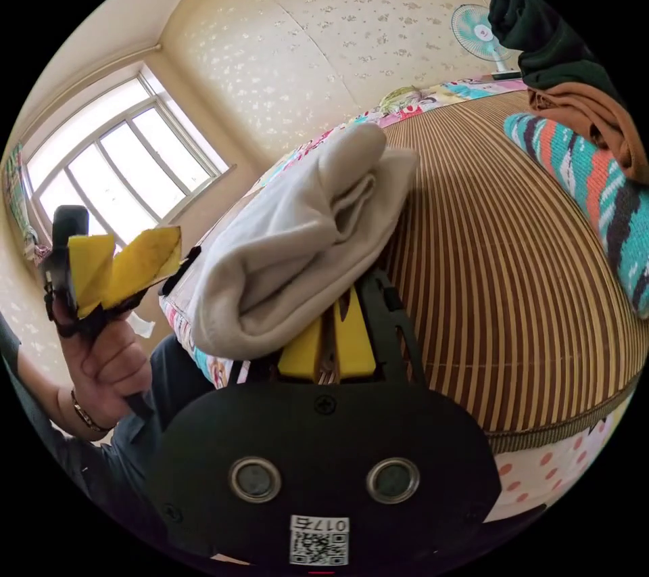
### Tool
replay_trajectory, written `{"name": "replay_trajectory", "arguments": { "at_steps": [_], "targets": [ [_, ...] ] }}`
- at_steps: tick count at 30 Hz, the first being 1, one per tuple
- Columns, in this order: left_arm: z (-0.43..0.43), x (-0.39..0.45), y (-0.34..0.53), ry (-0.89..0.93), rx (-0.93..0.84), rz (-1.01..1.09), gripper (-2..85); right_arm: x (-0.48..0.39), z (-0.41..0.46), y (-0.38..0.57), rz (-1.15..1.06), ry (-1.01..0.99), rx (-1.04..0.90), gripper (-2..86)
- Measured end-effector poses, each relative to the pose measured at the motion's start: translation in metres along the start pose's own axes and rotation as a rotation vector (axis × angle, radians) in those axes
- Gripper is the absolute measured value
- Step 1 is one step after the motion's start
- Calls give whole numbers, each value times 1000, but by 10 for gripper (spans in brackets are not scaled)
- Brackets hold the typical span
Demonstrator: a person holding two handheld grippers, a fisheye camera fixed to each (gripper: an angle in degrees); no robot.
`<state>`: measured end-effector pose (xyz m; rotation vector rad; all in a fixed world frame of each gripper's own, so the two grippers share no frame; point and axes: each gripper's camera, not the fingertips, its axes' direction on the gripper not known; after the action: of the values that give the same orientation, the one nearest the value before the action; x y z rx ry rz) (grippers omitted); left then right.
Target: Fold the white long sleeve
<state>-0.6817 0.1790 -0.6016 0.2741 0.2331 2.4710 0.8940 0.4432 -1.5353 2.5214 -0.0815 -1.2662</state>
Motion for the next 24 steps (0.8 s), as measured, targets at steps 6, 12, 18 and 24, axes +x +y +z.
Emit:
{"name": "replay_trajectory", "arguments": {
  "at_steps": [6,12,18,24],
  "targets": [
    [-88,-31,30,-388,130,-190,158,12,-9,-4,8,-11,7,19],
    [-105,-133,75,-124,70,-668,207,29,-20,-14,41,-45,-9,27],
    [-91,-164,94,108,24,-827,124,44,-99,-13,269,-32,89,62],
    [-96,-140,93,244,27,-767,66,73,-158,34,560,-351,70,215]
  ]
}}
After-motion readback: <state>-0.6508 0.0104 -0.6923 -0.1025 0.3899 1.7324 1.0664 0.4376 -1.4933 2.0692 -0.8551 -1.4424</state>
